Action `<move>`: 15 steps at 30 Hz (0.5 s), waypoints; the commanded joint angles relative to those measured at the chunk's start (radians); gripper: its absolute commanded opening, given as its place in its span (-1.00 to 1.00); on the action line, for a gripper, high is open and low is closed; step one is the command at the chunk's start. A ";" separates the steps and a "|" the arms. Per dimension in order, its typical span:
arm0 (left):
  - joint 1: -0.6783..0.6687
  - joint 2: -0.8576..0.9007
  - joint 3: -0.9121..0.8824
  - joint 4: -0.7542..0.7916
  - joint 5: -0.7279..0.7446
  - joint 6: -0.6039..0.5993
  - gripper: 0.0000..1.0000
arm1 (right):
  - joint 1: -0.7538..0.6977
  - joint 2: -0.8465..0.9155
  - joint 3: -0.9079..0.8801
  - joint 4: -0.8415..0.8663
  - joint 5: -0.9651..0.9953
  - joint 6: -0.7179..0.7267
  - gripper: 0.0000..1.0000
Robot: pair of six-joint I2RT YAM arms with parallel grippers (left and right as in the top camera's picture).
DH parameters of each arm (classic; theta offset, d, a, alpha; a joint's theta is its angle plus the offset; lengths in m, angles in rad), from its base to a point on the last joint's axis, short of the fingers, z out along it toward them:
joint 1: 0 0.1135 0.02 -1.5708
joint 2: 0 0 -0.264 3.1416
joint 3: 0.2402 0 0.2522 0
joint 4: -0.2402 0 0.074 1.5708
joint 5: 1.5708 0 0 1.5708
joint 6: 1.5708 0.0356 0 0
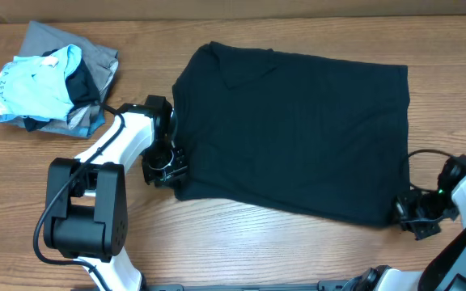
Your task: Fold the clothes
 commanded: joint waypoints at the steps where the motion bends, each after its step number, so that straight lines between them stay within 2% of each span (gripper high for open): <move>1: 0.023 -0.035 -0.001 -0.018 0.012 0.004 -0.54 | 0.003 -0.023 0.053 -0.023 0.013 -0.081 -0.92; 5: 0.045 -0.077 -0.001 -0.064 0.005 0.016 -0.70 | 0.003 -0.047 0.055 -0.027 -0.075 -0.161 -0.92; 10: 0.051 -0.138 -0.001 -0.072 0.006 0.036 -0.72 | 0.003 -0.052 0.055 -0.026 -0.142 -0.204 -0.92; 15: 0.049 -0.161 -0.001 -0.051 0.012 0.042 -0.72 | 0.003 -0.052 0.055 0.067 -0.299 -0.230 -0.92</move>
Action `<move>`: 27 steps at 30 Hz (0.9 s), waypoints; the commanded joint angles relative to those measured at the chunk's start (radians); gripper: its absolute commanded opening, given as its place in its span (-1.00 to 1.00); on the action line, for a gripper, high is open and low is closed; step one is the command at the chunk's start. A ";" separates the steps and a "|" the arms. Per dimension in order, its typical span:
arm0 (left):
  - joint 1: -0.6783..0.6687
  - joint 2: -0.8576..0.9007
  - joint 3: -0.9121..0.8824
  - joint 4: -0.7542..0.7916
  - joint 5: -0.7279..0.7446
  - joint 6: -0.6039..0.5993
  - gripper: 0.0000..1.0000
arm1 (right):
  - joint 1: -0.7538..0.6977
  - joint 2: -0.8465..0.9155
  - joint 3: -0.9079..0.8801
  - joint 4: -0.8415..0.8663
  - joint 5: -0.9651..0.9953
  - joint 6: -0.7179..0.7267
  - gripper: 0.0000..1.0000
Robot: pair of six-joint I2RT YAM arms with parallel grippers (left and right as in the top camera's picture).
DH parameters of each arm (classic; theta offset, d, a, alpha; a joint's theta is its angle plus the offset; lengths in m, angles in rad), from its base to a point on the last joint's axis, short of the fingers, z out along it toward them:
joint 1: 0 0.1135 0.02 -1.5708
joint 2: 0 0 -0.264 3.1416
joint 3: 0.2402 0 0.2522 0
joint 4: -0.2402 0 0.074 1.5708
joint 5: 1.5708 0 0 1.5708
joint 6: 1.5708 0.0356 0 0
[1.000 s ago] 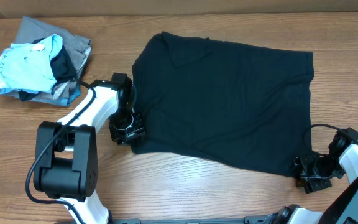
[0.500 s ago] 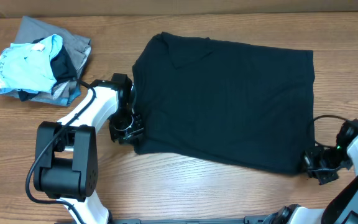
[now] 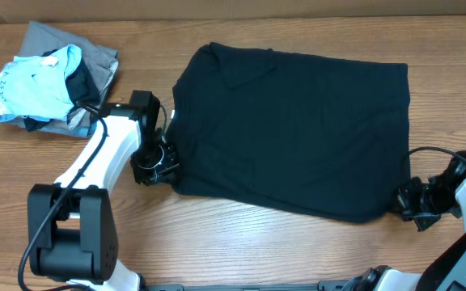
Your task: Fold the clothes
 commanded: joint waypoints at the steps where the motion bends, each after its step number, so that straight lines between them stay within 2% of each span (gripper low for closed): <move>1: 0.004 -0.026 -0.001 0.003 0.008 0.023 -0.72 | 0.003 -0.023 0.023 0.059 -0.171 -0.034 -0.92; 12: 0.006 -0.026 0.000 0.036 -0.043 -0.009 -0.78 | 0.002 -0.023 0.066 0.171 -0.201 0.050 -0.92; 18: 0.032 -0.026 0.000 0.118 -0.042 -0.054 -0.92 | 0.003 -0.021 0.092 0.281 -0.202 0.163 -0.92; 27: 0.036 -0.026 0.000 0.251 0.005 -0.060 -0.89 | 0.003 -0.021 0.091 0.383 -0.209 0.207 -0.92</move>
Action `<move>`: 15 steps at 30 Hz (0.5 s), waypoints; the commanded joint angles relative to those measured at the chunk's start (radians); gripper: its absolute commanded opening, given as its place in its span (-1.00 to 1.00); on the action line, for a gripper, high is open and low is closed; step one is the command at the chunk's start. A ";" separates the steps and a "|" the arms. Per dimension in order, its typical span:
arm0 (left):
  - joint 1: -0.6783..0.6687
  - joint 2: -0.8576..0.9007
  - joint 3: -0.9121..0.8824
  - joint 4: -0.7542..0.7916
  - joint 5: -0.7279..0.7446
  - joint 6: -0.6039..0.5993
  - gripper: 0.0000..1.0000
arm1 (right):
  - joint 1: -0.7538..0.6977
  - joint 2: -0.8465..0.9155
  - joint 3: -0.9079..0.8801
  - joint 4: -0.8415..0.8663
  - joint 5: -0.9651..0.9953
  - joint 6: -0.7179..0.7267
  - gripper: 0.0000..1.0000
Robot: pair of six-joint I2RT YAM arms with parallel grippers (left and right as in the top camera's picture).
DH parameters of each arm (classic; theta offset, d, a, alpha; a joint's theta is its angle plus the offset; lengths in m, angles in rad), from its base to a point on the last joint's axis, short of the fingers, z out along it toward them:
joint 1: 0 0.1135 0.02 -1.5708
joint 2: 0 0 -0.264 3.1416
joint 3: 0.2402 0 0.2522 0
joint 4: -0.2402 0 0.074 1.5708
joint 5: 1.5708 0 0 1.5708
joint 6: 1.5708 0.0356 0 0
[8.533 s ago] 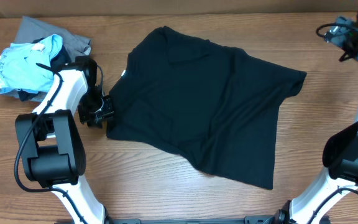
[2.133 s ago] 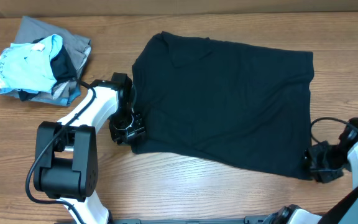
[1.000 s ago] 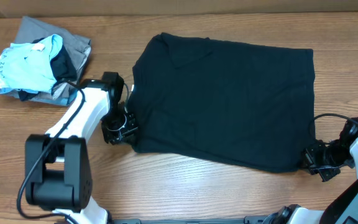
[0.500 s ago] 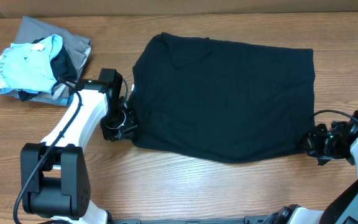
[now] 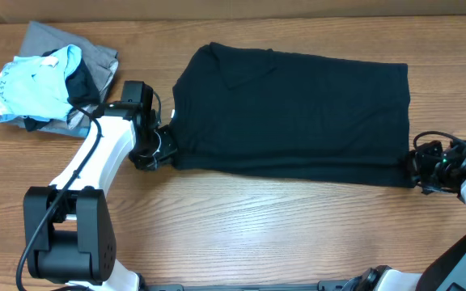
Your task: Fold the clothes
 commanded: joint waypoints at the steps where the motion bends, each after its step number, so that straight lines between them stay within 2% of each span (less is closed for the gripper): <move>1: 0.005 -0.021 0.000 0.048 0.005 -0.012 -0.87 | 0.002 -0.019 0.024 0.042 0.000 0.039 -0.92; 9: 0.005 -0.021 0.000 0.166 0.004 0.036 -0.72 | 0.002 -0.019 0.023 0.097 0.004 0.083 -0.92; 15: 0.005 -0.021 0.000 0.167 -0.016 0.043 -0.67 | 0.009 -0.018 0.023 0.116 0.005 0.082 -0.92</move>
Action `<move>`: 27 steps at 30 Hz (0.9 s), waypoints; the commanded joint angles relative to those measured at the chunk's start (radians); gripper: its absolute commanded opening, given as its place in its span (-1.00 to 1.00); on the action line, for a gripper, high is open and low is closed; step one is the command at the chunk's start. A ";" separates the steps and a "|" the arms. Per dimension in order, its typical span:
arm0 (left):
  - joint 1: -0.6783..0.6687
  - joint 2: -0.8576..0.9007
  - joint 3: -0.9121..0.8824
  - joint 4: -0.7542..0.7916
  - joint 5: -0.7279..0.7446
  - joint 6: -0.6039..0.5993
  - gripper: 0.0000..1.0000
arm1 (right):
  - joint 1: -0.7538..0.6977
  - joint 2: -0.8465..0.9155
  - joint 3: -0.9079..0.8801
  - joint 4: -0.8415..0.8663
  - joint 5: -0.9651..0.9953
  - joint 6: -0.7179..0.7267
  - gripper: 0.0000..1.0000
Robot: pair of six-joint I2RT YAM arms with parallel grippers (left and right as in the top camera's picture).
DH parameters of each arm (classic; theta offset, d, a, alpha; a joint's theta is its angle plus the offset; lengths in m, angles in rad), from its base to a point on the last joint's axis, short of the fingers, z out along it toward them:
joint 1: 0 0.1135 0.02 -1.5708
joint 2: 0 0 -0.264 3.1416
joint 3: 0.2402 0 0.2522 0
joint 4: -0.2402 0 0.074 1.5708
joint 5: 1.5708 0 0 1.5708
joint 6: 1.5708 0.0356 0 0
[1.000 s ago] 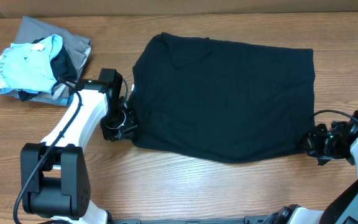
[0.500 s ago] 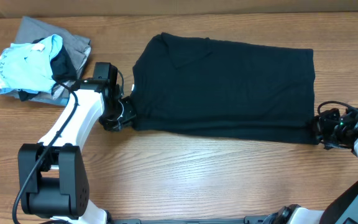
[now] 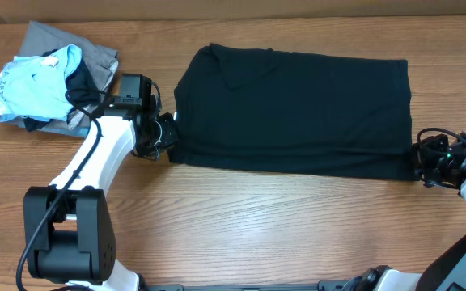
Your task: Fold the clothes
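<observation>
A black garment point(image 3: 294, 109) lies spread across the middle of the table in the overhead view, its near hem lifted and turned back toward the far side. My left gripper point(image 3: 168, 141) is shut on the garment's near left corner. My right gripper point(image 3: 417, 168) is shut on its near right corner. The fold edge runs almost straight between the two grippers.
A pile of other clothes point(image 3: 51, 81), light blue, grey and black, sits at the far left of the wooden table point(image 3: 241, 234). The left arm point(image 3: 95, 174) reaches up from the near left edge, and the right arm comes in from the right edge.
Both grippers have moved a little farther from the near edge with the hem in them. The visible part of the garment is narrower from front to back.
Both grippers were at the garment's near corners while it lay at full length. At each later moment they stood farther back with the corners held. The near edge has risen and the black shape has shrunk toward the far side.
</observation>
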 commanded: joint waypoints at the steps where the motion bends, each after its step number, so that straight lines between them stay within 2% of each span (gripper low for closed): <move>1: 0.005 -0.021 0.000 0.002 -0.023 0.026 -0.67 | 0.013 -0.016 0.023 0.018 0.006 0.008 -0.92; 6: 0.005 -0.021 0.000 0.003 -0.032 0.026 -0.66 | 0.055 0.013 0.023 0.054 0.014 0.009 -0.92; 9: 0.004 -0.021 0.000 0.004 -0.032 0.027 -0.57 | 0.074 0.034 0.023 0.080 0.068 0.035 -0.92; 12: 0.004 -0.021 0.000 0.000 -0.031 0.042 -0.17 | 0.075 0.059 0.023 0.139 0.092 0.035 -0.92; 14: 0.004 -0.020 0.000 0.014 -0.023 0.082 0.27 | 0.076 0.060 0.023 0.154 0.087 0.035 -0.92; 16: 0.000 -0.019 0.000 0.048 -0.016 0.121 0.47 | 0.076 0.060 0.023 0.150 0.089 0.034 -0.92; 19: -0.017 -0.008 0.000 0.113 0.034 0.211 0.52 | 0.076 0.060 0.023 0.150 0.088 0.034 -0.92; 23: -0.054 0.024 -0.001 0.173 0.058 0.270 0.57 | 0.076 0.060 0.023 0.140 0.088 0.034 -0.92; 27: -0.081 0.081 -0.001 0.205 0.087 0.312 0.53 | 0.076 0.060 0.023 0.138 0.088 0.034 -0.92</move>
